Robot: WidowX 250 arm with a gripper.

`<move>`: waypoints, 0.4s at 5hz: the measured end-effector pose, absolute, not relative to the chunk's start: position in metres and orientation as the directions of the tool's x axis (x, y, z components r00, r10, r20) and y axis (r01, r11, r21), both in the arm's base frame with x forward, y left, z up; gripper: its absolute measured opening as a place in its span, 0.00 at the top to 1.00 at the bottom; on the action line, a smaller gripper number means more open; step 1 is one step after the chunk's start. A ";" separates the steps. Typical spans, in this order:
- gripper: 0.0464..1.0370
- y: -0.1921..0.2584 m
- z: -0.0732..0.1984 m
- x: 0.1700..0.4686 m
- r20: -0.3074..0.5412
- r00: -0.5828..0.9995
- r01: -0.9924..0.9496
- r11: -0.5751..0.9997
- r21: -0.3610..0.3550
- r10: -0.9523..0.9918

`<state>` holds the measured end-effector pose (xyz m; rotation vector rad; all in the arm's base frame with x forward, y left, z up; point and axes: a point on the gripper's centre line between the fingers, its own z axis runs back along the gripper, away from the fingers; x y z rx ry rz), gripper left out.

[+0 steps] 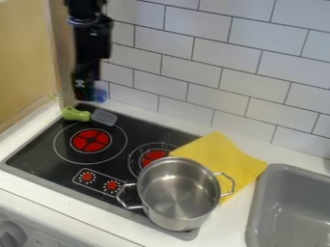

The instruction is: Move the yellow cloth in the left side of the silver pot

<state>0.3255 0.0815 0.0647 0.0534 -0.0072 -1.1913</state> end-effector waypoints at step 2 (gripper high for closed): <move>0.04 0.028 0.065 0.332 0.041 0.277 0.960 0.278 0.023 -0.960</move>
